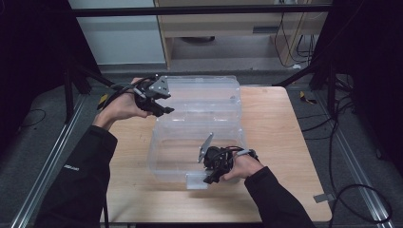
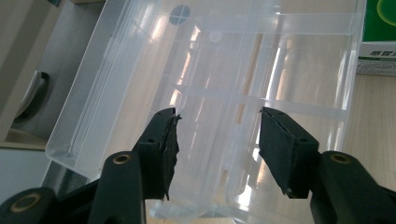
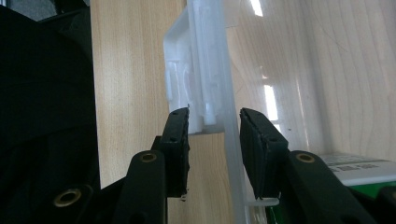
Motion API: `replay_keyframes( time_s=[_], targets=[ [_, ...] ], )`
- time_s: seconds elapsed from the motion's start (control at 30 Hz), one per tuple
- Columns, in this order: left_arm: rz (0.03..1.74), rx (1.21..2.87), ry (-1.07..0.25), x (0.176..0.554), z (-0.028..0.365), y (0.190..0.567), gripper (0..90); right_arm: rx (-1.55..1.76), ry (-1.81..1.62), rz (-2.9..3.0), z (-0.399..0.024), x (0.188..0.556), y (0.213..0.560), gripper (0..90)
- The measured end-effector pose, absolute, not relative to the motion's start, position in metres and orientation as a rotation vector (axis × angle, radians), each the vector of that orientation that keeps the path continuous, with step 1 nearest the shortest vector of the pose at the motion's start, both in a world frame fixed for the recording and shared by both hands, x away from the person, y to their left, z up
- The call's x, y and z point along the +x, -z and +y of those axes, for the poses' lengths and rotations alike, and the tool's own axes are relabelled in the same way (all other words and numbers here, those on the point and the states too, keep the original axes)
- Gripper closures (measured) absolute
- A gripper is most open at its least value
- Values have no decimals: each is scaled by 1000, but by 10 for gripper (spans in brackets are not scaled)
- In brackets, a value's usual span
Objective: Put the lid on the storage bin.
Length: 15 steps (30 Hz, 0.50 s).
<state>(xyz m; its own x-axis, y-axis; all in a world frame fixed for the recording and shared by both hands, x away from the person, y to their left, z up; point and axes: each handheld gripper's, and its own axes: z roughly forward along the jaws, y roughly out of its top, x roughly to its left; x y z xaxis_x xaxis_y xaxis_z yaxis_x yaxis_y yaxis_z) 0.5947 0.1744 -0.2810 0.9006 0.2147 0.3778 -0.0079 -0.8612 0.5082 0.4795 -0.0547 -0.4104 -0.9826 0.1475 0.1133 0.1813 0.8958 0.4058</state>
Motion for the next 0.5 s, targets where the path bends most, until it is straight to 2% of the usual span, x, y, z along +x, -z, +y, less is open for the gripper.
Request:
replay_keyframes(
  time_s=[0.3,0.5],
  targets=[
    [133,2584,-567,607,166,294,493,-255,652,-2981,-55,480,411,636],
    [118,2629,-542,615,159,301,556,-254,645,-2983,-54,480,411,636]
  ],
)
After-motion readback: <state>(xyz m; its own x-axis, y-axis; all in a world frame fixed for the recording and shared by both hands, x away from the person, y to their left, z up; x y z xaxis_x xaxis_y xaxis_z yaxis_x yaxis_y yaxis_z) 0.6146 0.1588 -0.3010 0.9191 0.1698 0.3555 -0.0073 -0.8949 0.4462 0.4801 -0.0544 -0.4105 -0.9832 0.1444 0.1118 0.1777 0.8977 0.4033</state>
